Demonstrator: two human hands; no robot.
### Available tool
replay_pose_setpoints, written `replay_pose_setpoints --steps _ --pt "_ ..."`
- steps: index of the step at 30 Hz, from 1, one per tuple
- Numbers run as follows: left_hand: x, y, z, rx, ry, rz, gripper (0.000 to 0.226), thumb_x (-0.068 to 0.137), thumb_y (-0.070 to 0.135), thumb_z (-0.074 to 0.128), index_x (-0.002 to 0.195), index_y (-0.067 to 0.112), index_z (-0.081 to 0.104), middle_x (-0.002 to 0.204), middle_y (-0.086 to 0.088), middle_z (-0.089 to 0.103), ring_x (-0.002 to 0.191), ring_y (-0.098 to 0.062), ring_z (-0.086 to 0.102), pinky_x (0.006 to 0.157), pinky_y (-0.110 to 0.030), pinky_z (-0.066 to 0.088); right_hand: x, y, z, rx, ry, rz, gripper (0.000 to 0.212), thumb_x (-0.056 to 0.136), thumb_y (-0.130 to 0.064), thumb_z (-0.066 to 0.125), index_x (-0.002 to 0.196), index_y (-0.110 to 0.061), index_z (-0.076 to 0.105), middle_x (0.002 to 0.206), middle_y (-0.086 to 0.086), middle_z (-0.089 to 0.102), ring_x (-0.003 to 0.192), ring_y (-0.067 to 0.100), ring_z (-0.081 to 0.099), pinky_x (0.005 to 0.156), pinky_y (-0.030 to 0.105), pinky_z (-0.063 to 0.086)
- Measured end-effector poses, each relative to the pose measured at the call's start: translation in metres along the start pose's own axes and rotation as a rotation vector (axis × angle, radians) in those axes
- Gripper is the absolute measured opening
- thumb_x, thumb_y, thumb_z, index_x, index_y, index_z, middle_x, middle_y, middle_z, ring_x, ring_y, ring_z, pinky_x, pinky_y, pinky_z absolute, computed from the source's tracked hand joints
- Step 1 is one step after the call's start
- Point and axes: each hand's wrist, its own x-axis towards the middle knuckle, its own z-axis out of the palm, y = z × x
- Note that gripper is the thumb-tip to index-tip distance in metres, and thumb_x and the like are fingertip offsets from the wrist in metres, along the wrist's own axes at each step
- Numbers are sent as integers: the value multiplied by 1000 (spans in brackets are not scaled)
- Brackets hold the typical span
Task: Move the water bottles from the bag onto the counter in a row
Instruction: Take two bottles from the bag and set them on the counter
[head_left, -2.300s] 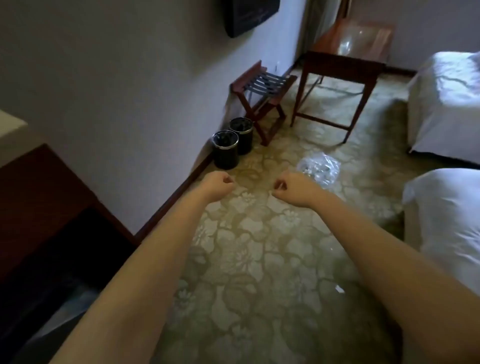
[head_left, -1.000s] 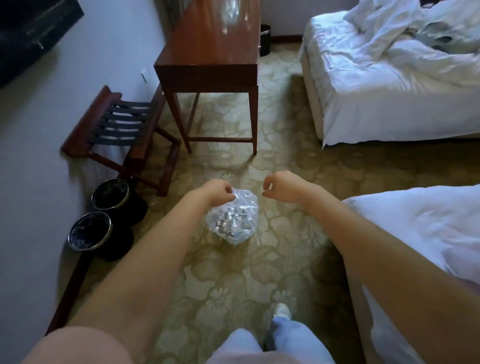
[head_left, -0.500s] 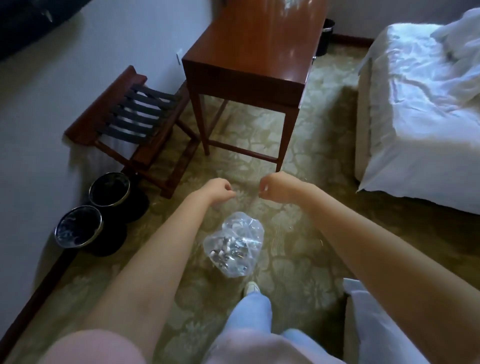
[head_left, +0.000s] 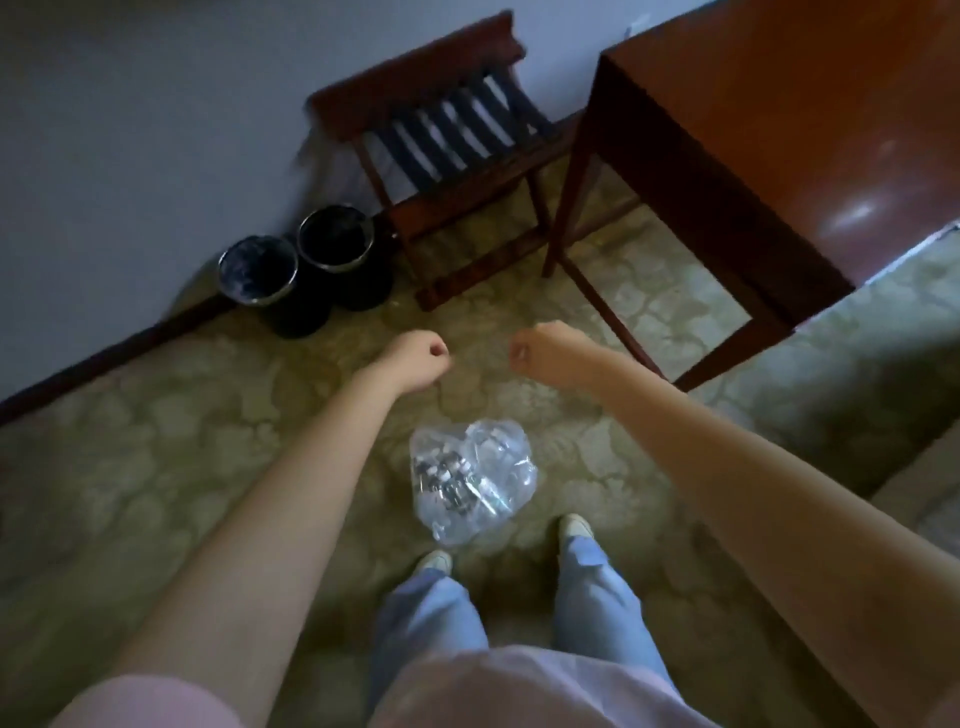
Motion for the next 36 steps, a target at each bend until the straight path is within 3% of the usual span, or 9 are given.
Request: replay_pose_setpoints --steps 5,7,12,17,21,29,31,33,36 --pt "-34 -48 36 -184 86 -282 19 90 18 56 102 7 66 107 -15 66 92 -28 60 73 -28 42 29 -9 15 -77 -159 -241 27 93 -25 47 108 -11 65 108 8 66 98 26 62 80 34 52" --pt "-50 -66 52 -299 128 -361 18 89 16 60 97 2 65 101 -19 66 88 -28 61 70 -27 39 35 -20 29 -90 -215 -299 28 93 -25 47 110 -12 64 111 9 65 97 25 60 77 32 49" --pt "-75 -121 111 -498 221 -511 22 90 21 61 100 3 67 105 -20 67 99 -32 62 88 -38 48 62 -49 91 -155 -338 -436 29 95 -28 47 115 -14 62 114 6 65 100 21 60 76 26 44" --pt "-58 -181 194 -545 179 -544 19 93 22 52 98 12 67 93 -6 57 85 -18 54 73 -27 39 109 -52 194 -161 -429 -480 30 94 -30 51 114 -11 63 125 7 60 111 24 55 90 31 42" --pt "-11 -223 269 -487 104 -557 10 93 23 45 85 19 50 86 -5 46 78 -14 41 64 -27 35 160 -28 290 -282 -508 -471 33 95 -31 50 118 -10 61 126 11 58 115 28 52 93 32 41" --pt "113 -280 393 -459 72 -542 27 95 25 45 90 5 61 77 -8 55 60 -15 46 54 -24 35 266 38 439 -299 -542 -464 46 87 -30 64 130 -16 53 132 9 55 117 28 53 88 28 39" --pt "142 -295 414 -499 117 -551 19 92 20 48 98 7 60 87 -9 60 68 -16 53 54 -26 39 291 50 466 -265 -551 -464 51 82 -29 71 129 -17 54 128 8 58 115 26 54 86 25 37" --pt "167 -310 433 -531 155 -555 28 90 19 52 116 8 57 93 -4 60 75 -16 58 61 -28 46 313 57 489 -237 -558 -464 57 78 -25 76 130 -16 54 128 8 59 117 25 54 92 27 39" --pt "196 -329 456 -588 151 -524 44 86 21 60 128 16 50 92 7 55 77 -8 55 58 -20 42 341 61 519 -248 -585 -459 72 75 -21 79 138 -14 45 139 7 51 124 25 50 99 30 39"
